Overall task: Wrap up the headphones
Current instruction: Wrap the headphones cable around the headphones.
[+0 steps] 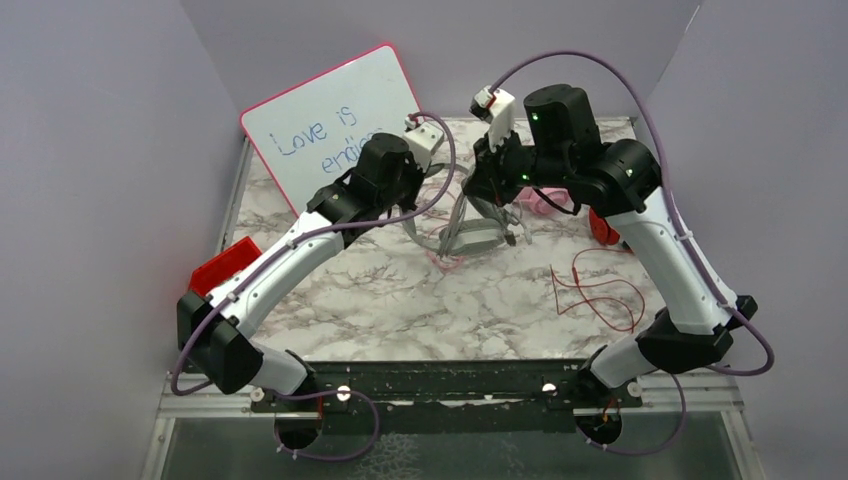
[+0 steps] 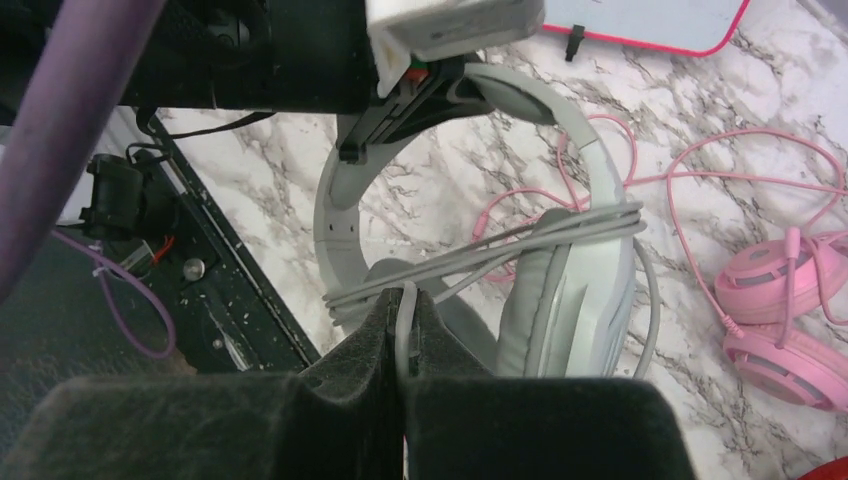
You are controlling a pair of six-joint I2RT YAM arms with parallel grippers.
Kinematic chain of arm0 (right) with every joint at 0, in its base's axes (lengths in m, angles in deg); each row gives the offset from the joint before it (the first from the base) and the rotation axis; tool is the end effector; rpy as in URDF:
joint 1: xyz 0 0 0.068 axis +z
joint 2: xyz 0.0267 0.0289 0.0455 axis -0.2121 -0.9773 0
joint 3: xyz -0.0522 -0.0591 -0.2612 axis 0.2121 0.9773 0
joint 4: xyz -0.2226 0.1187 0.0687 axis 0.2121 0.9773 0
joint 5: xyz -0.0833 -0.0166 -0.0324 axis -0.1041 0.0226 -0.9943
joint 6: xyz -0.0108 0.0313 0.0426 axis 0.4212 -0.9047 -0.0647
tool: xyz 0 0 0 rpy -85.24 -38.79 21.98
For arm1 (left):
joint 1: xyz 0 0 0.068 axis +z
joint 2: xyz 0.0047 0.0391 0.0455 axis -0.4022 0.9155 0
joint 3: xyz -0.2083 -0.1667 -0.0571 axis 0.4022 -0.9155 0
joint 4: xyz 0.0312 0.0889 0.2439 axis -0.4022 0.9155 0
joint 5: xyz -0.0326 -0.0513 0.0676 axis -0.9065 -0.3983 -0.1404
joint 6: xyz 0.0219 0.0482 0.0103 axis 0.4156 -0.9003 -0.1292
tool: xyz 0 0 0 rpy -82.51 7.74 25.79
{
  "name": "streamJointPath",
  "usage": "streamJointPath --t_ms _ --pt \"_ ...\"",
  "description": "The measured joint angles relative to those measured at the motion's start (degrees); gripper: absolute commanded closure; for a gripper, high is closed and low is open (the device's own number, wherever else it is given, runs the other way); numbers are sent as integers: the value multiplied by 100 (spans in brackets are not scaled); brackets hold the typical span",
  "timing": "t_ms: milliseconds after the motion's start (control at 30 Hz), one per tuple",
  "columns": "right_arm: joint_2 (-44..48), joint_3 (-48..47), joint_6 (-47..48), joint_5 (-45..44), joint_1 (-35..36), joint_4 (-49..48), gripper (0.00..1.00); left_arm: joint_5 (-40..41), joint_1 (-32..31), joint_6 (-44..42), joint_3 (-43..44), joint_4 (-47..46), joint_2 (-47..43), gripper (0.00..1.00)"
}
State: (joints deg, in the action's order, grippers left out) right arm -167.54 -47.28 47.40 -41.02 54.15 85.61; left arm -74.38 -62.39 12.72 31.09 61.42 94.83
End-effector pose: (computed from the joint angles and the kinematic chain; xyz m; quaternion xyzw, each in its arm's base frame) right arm 0.2000 0.1891 0.4942 -0.3649 0.7914 0.2509 0.4214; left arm 0.2603 -0.2018 0.3756 0.2697 0.8079 -0.1009 0.5142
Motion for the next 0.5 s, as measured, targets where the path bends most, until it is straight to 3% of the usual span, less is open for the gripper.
streamJointPath --t_ms 233,500 --pt "-146 -291 -17 -7 76 249 100 -1034 -46 44 -450 -94 -483 100" --pt "-348 -140 -793 125 83 566 100 -981 -74 -48 -555 125 -511 100"
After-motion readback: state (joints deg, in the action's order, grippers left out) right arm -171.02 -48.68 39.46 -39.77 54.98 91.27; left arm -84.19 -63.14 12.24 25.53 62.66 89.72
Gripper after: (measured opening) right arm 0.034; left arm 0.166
